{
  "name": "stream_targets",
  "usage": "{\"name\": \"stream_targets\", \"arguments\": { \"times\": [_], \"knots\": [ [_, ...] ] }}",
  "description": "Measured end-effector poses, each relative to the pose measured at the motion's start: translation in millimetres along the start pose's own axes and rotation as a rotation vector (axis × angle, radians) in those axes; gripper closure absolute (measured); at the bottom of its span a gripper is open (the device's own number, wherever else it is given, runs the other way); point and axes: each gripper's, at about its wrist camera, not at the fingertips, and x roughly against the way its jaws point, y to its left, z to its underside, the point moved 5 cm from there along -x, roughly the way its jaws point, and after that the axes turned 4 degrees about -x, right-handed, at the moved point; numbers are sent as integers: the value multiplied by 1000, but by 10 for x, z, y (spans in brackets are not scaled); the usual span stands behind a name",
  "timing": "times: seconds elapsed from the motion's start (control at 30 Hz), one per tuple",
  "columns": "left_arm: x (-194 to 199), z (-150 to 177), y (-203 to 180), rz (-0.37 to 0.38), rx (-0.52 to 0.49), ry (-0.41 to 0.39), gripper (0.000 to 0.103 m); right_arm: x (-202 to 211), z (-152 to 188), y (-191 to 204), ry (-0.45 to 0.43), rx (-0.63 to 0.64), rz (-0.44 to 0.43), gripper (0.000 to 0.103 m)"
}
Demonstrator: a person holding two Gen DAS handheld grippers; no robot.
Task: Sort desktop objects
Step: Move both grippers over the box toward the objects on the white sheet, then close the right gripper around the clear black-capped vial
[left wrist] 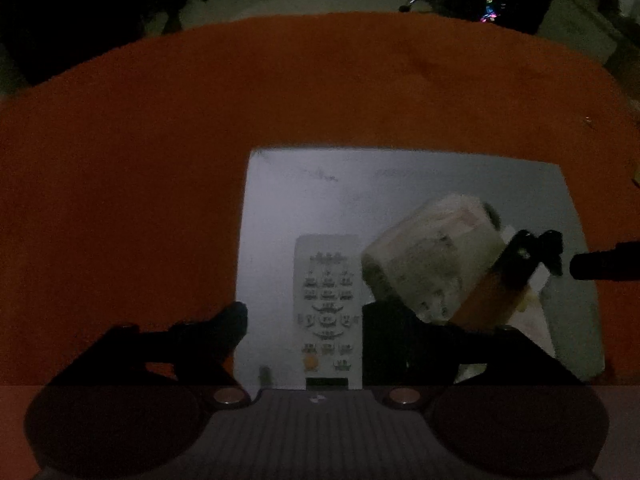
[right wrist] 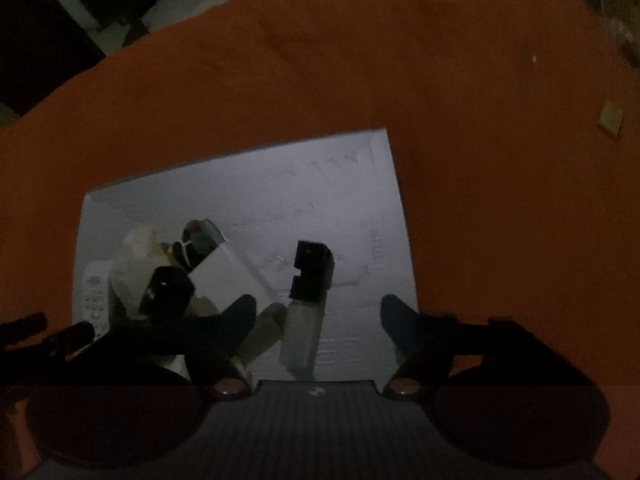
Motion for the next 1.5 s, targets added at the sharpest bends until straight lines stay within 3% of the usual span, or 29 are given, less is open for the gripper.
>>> {"name": "stream_targets", "arguments": {
  "times": [0.13, 0.37, 0.47, 0.67, 0.73, 0.8, 1.23, 1.5],
  "knots": [
    [-79, 8, 26, -26, 10, -13, 35, -112, 9, -20, 15, -20, -5, 53],
    [-192, 71, -9, -32, -2, 1, 35, -308, 24, -53, 42, -56, -14, 64],
    [-230, 93, -26, -42, -10, -13, 51, -352, 42, -48, 55, -73, -28, 68],
    [-304, 130, -83, -52, -37, -17, 60, -396, 98, 36, 30, -13, 19, 71],
    [-327, 135, -83, -51, -37, -14, 67, -395, 117, 49, 18, 15, 47, 81],
    [-323, 141, -79, -42, -40, -16, 70, -379, 138, 61, 6, 46, 74, 81],
    [-275, 178, 181, -32, -24, 8, 69, -289, 228, -69, 42, 141, 133, 81],
    [-239, 117, 159, -68, -84, -42, 49, -242, 243, -41, 42, 149, 134, 81]
  ]
}}
